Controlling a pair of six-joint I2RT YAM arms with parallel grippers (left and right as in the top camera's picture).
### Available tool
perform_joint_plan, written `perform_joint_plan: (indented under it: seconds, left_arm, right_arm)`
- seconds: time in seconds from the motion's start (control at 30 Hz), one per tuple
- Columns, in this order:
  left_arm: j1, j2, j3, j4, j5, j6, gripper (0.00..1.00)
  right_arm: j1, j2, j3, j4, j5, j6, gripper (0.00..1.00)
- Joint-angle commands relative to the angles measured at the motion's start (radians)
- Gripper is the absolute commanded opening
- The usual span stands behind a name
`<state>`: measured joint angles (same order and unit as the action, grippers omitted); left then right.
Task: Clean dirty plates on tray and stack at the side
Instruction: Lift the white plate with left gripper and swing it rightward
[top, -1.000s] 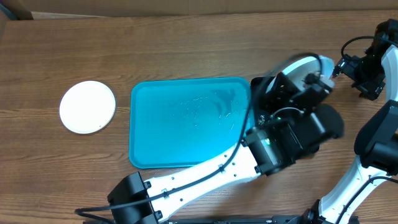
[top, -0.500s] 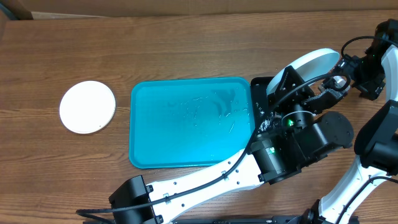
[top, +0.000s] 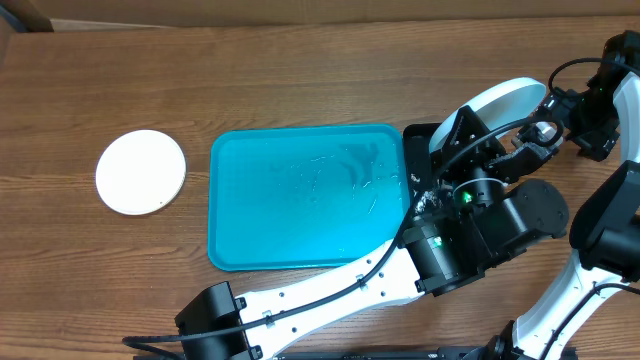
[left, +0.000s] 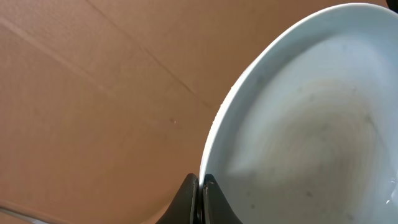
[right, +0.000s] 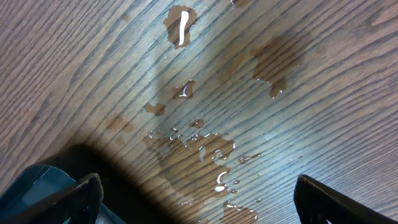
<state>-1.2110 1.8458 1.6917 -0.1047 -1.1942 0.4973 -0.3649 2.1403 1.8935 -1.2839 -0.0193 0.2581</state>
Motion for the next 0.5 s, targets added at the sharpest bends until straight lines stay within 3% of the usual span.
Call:
perform_joint_plan:
  seconds: [0.0, 0.13, 0.27, 0.47]
  left_arm:
    - [0.001, -0.002, 0.028, 0.004, -0.018, -0.034, 0.04]
    - [0.002, -0.002, 0.027, -0.022, -0.017, -0.059, 0.04]
    - [0.014, -0.002, 0.027, -0.165, 0.015, -0.261, 0.04]
    - [0.093, -0.002, 0.027, -0.527, 0.422, -0.677, 0.04]
  right_arm:
    - [0.000, -0.027, 0.022, 0.001, -0.001, 0.005, 1.00]
    - [0.000, -0.027, 0.022, 0.001, -0.001, 0.005, 1.00]
    - [0.000, -0.027, 0.022, 0.001, -0.001, 0.005, 1.00]
    - [0.000, -0.027, 0.022, 0.001, -0.001, 0.005, 1.00]
